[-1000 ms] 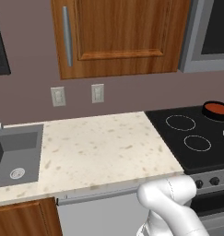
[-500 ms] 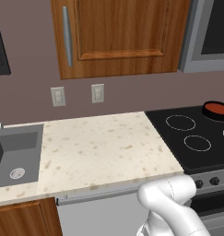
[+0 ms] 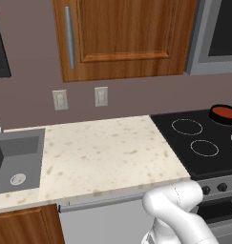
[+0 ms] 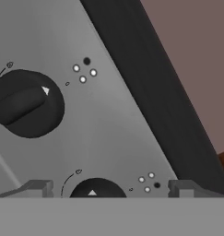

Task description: Wait until the marinara sauce is simmered to a deep red color and then turn off the stove.

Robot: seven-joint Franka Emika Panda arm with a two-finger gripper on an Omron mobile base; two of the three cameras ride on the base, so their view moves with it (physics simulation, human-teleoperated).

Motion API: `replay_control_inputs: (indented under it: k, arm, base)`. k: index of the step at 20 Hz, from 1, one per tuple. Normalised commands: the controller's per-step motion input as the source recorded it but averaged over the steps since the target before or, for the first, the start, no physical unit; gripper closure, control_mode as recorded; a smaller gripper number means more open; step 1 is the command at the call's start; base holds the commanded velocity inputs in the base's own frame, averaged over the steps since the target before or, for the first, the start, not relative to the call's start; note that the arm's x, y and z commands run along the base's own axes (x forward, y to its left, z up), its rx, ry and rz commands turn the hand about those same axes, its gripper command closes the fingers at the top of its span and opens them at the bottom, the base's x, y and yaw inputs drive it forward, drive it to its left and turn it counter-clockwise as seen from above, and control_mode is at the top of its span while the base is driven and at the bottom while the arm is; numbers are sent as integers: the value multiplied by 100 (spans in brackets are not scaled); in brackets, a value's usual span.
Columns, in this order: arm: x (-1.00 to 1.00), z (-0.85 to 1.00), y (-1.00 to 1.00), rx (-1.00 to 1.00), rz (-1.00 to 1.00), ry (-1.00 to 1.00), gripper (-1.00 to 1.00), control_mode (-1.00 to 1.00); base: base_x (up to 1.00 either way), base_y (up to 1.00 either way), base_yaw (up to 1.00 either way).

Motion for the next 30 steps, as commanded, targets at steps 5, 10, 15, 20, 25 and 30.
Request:
replay_control_inputs:
  k: [5, 10, 15, 20, 25, 30]
  arm:
    - [1, -9, -4, 0, 0, 0, -100, -100]
    - [0, -6, -3, 0, 0, 0, -100, -100]
    - [1, -1, -5, 0, 0, 0, -100, -100]
    - [1, -2, -8, 0, 0, 0, -100, -100]
    - [0, -4, -2, 0, 0, 0, -100, -100]
    - [0, 0, 0, 0, 0, 0, -100, -100]
  base:
    - [0, 0, 0]
    - [0, 0, 0]
    - [0, 0, 0]
    - [0, 0, 0]
    - [0, 0, 0]
    - [0, 0, 0]
